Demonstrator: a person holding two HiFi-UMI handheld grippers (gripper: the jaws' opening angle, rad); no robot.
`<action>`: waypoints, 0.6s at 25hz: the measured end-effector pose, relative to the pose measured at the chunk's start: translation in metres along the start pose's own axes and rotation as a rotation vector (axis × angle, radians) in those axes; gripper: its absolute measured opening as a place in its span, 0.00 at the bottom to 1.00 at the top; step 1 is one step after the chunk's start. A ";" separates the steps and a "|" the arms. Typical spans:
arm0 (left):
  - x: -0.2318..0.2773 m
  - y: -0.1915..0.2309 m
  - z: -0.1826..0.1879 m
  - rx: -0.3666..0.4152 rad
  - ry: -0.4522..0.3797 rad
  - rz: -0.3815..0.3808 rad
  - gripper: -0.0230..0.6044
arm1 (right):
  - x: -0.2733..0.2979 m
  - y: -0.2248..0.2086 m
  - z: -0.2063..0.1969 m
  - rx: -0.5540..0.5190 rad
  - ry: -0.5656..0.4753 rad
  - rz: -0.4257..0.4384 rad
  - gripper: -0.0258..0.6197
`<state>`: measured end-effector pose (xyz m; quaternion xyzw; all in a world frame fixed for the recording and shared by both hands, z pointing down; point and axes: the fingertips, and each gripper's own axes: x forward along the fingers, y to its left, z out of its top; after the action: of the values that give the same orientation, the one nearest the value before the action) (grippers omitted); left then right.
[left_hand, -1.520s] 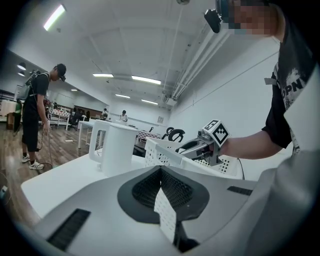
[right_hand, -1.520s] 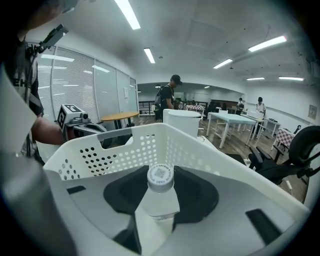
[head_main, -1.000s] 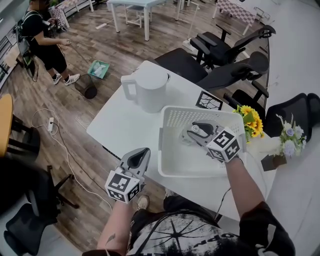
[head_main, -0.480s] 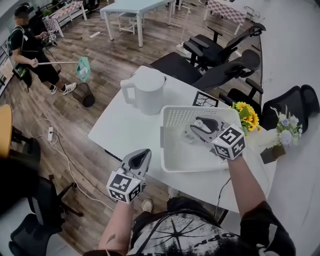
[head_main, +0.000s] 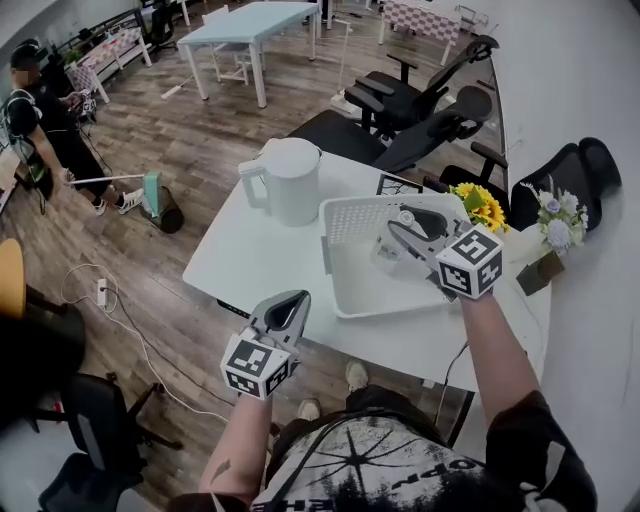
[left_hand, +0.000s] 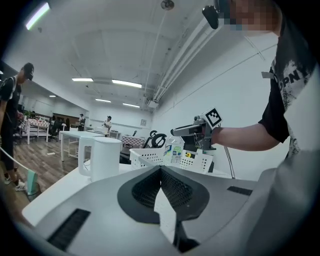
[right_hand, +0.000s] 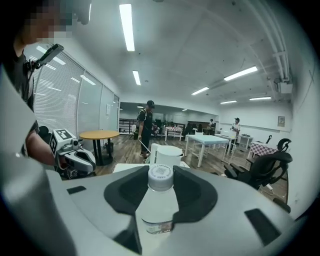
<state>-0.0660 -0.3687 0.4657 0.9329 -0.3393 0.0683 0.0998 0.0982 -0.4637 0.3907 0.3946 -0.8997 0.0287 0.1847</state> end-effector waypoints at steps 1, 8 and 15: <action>-0.003 -0.002 0.002 0.006 -0.002 -0.009 0.05 | -0.005 0.002 0.004 -0.001 -0.009 -0.014 0.29; -0.017 -0.023 0.008 0.057 -0.002 -0.086 0.05 | -0.049 0.012 0.044 0.007 -0.117 -0.110 0.29; -0.034 -0.048 0.003 0.087 0.012 -0.175 0.05 | -0.104 0.029 0.069 0.005 -0.196 -0.229 0.29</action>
<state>-0.0612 -0.3124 0.4496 0.9619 -0.2528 0.0794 0.0668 0.1210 -0.3847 0.2917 0.4958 -0.8625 -0.0288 0.0972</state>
